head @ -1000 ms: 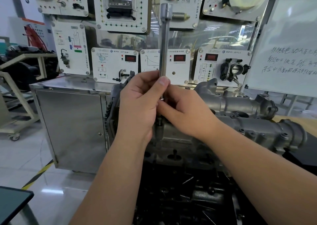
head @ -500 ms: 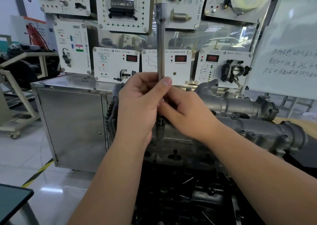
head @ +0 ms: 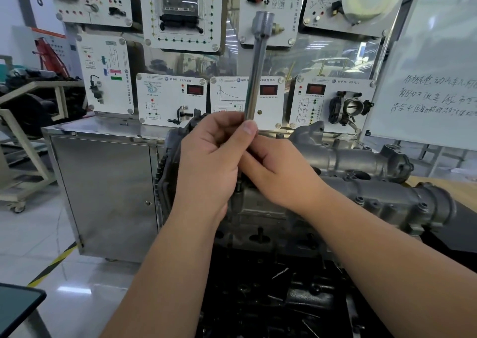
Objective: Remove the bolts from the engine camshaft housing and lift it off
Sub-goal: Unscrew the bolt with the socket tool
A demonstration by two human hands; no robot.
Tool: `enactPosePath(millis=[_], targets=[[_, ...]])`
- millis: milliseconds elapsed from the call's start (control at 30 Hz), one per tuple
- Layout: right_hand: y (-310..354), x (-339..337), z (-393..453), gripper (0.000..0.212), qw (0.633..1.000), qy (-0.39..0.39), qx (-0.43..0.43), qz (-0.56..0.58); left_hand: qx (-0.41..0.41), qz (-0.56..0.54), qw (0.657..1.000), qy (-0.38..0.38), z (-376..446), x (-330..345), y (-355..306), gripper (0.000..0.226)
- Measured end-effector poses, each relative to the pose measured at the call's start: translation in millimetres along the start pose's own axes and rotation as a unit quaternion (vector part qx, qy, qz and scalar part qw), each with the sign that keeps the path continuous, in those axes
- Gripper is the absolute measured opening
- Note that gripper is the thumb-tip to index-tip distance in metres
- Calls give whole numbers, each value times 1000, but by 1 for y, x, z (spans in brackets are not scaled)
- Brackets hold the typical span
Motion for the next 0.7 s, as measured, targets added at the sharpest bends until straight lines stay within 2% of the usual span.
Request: enactPosePath(millis=[133, 267, 433, 500, 567, 633, 700], targets=[[1, 3, 0, 36, 1000, 19, 3, 0, -10, -3, 1000, 5, -1, 3, 3, 9], [-1, 5, 1, 38, 999, 34, 11, 2, -1, 6, 999, 31, -1, 6, -2, 31], [-1, 2, 0, 23, 1000, 18, -1, 7, 13, -28, 999, -19, 1, 2, -2, 11], [-1, 1, 0, 21, 1000, 10, -5, 10, 21, -31, 999, -30, 0, 2, -2, 13], [-1, 1, -1, 23, 1000, 1, -12, 11, 20, -30, 999, -26, -1, 4, -1, 14], [0, 1, -1, 25, 1000, 3, -8, 10, 9, -28, 999, -13, -1, 6, -1, 5], [1, 3, -1, 27, 1000, 15, -6, 11, -2, -16, 1000, 5, -1, 7, 0, 14]])
Point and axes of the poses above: each hand's wrist, its own z-axis towards the middle knuckle, its own x-axis out of the palm, y = z × x, the point moved 5 cm from there along z, towards the middle knuckle, and after that the axes turned 14 degrees about -y, right-handed, at the moved point
